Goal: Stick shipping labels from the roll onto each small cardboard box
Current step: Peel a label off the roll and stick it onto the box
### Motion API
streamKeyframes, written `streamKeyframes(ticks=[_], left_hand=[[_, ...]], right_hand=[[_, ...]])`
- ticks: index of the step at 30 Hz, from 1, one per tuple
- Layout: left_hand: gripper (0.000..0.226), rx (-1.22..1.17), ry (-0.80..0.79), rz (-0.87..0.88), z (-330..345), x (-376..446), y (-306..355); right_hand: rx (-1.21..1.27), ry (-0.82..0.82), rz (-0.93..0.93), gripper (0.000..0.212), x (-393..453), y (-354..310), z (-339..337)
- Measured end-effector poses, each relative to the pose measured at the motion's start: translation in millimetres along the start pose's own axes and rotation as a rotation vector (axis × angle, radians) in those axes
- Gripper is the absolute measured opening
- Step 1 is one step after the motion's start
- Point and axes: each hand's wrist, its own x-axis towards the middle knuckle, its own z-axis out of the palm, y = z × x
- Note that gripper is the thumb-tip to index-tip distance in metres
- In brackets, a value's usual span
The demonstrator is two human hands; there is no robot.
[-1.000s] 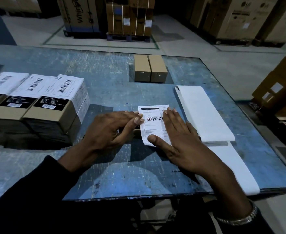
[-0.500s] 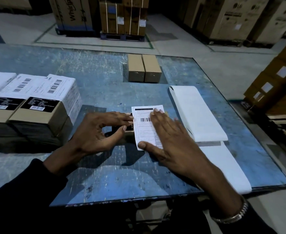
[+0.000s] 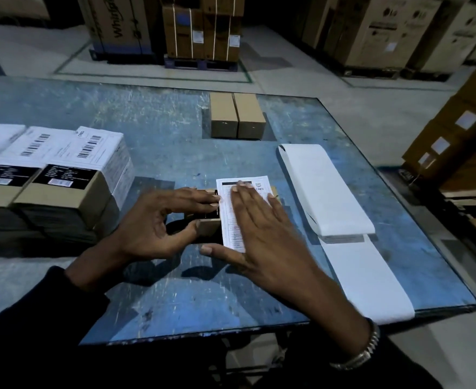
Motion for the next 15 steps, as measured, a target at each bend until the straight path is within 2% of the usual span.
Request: streamKeyframes(ticks=[5, 8, 10, 12, 15], left_hand=[[0.036, -0.025, -0.001, -0.005, 0.7, -0.3, -3.1], [0.036, -0.012, 0.005, 0.000, 2.1, -1.3, -3.1], [0.035, 0.016, 0.000, 0.004, 1.9, -1.3, -2.9], [0.033, 0.043, -0.001, 0.011, 0.9, -0.5, -2.1], [0.033, 0.058, -0.009, 0.036, -1.0, -0.4, 1.4]], right_hand=[[0.044, -0.103, 0.082, 0.111, -16.6, 42.6, -16.3], [0.055, -0.187, 0.175, 0.114, -20.2, 40.1, -31.6], [0.056, -0.145, 0.222, 0.118, -20.3, 26.8, -37.4], [0.091, -0.071, 0.180, 0.116, -14.0, 8.5, -35.9], [0.135, -0.087, 0.059, 0.112, 1.3, -12.8, -20.3]])
